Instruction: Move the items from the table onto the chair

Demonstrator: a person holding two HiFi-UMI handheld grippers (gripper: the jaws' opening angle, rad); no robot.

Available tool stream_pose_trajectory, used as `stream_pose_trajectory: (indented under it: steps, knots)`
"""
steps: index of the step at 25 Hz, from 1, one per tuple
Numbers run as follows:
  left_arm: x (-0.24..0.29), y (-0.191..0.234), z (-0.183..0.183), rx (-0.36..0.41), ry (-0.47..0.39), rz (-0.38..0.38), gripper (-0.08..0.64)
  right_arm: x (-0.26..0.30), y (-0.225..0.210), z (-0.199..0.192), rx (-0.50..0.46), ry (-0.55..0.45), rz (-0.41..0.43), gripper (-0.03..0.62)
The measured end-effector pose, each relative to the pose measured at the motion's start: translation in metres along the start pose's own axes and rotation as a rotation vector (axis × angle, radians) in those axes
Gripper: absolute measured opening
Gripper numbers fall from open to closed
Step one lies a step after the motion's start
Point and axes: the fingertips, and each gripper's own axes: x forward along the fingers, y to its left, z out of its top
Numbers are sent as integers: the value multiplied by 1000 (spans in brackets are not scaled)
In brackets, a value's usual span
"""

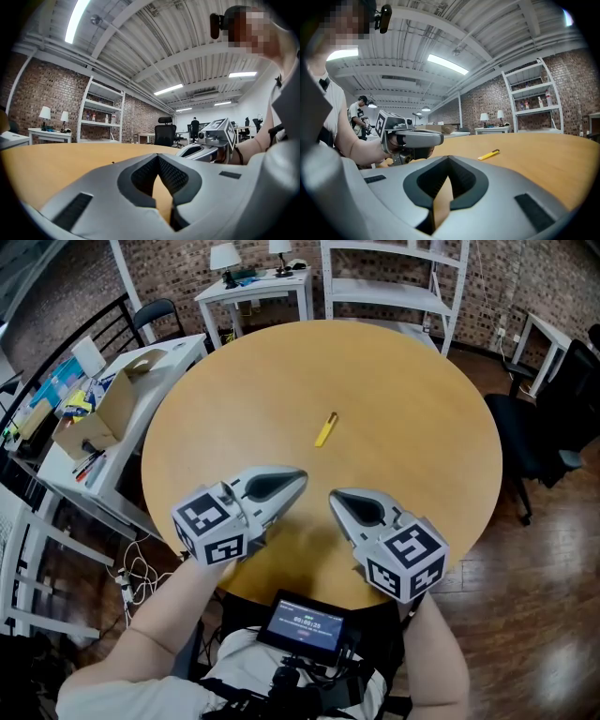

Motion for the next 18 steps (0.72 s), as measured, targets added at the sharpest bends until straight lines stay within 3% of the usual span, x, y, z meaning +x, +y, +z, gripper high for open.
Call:
stream_pose_trajectory:
  steps: [8, 14, 18]
  knots:
    - [-2, 4, -4, -29, 4, 8, 12, 1, 1, 0, 1, 0, -1, 5]
    - [-4, 5, -10, 4, 40, 17, 12, 2, 2, 1, 0, 0, -2, 6]
    - [-2, 5, -15, 73, 95, 15, 12, 2, 2, 1, 0, 0, -1, 6]
